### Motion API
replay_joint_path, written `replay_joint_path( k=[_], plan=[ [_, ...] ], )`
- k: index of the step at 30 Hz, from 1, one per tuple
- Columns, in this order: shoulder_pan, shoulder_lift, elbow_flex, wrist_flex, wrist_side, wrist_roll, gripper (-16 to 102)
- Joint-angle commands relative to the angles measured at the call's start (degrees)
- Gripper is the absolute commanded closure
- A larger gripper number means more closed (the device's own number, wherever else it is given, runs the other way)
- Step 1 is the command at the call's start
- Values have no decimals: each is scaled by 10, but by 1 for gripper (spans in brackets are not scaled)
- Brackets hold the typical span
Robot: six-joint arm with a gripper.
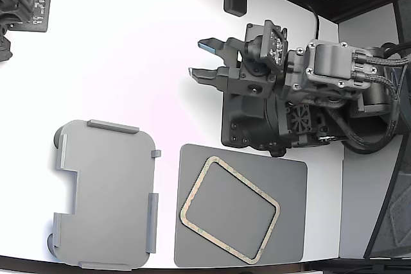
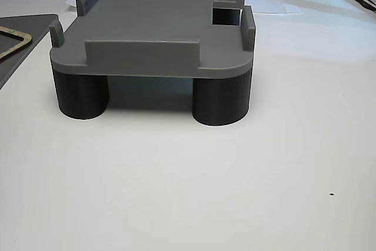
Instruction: Move top rectangular frame to the holder.
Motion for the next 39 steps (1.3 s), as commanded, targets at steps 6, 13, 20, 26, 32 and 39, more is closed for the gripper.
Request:
replay_joint_path(
  k=[6,13,20,26,32,39],
  plan=[
    [-11,13,9,-134,-41,-66,-14],
    [-11,13,9,-134,-29,-70,-14],
    [-11,13,9,-134,-23,-71,-14],
    [-11,12,9,-151,-39,-59,-14],
    [-11,13,9,-146,-56,-44,-14],
    [1,8,8,-149,-62,-5,-14]
  ],
)
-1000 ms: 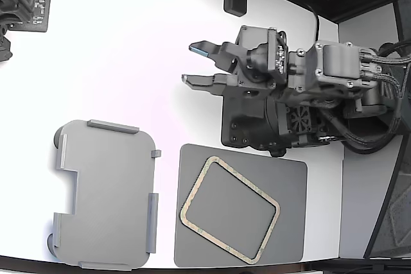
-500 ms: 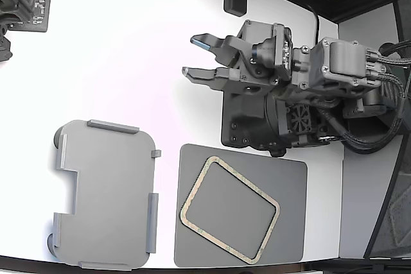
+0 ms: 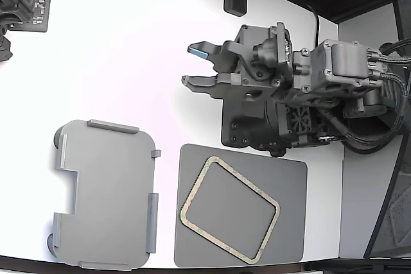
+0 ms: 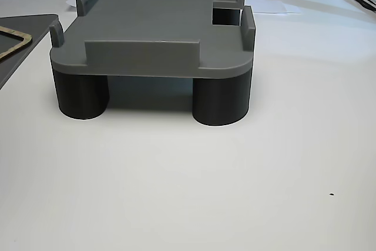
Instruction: Move top rectangular frame to the holder.
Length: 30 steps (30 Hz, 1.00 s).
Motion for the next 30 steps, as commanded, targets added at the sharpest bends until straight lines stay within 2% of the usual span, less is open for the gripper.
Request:
replay_joint_path(
  k=[1,7,16,22,30],
  plan=[
    [9,5,-14,-6,11,18,-14],
    [49,-15,-34,20,52,68,-14],
    [51,-72,-106,81,46,75,-14],
    [58,-81,-127,113,16,79,-14],
    [159,-140,-199,179,100,146,-14]
  ],
)
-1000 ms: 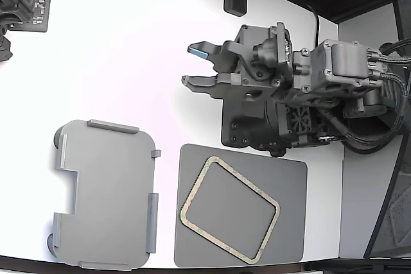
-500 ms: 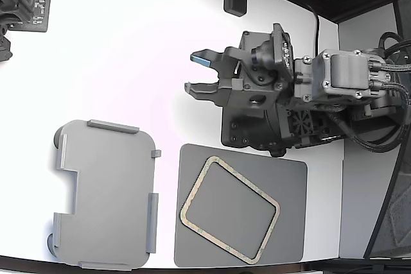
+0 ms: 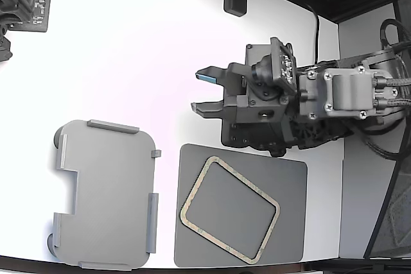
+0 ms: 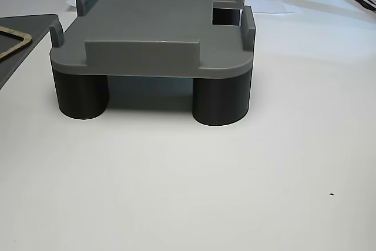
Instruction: Move top rectangular frame to the holder.
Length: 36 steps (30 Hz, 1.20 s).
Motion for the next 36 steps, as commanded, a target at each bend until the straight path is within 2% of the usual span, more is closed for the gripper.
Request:
replay_joint_path(
  k=[1,4,9,28,36],
  plan=[
    [28,-19,-48,24,25,25,-14],
    [66,-61,-85,61,54,70,-14],
    [110,-113,-133,103,74,128,-14],
    [286,-259,-246,220,113,359,-14],
    [365,-337,-291,245,122,471,-14]
  ],
)
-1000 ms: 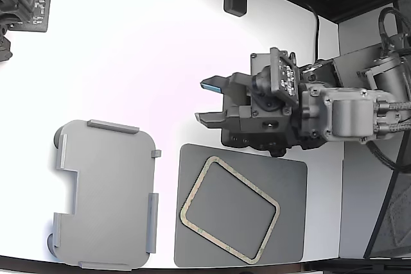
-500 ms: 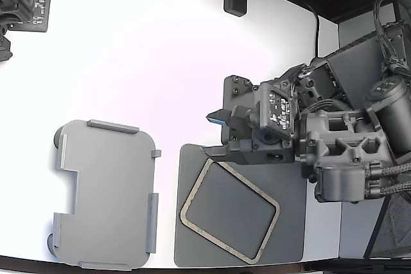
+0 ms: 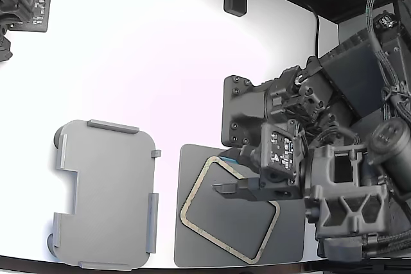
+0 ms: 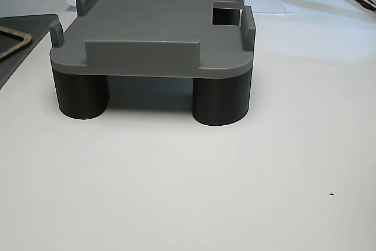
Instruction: Move top rectangular frame to the holder.
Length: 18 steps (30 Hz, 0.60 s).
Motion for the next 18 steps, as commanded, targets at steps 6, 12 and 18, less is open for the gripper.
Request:
replay_joint_path(
  k=[6,12,18],
  plan=[
    [49,-54,-54,24,-8,97,-14],
    [76,-90,-77,34,-14,148,-14],
    [79,-90,-77,38,-15,156,-14]
  ],
)
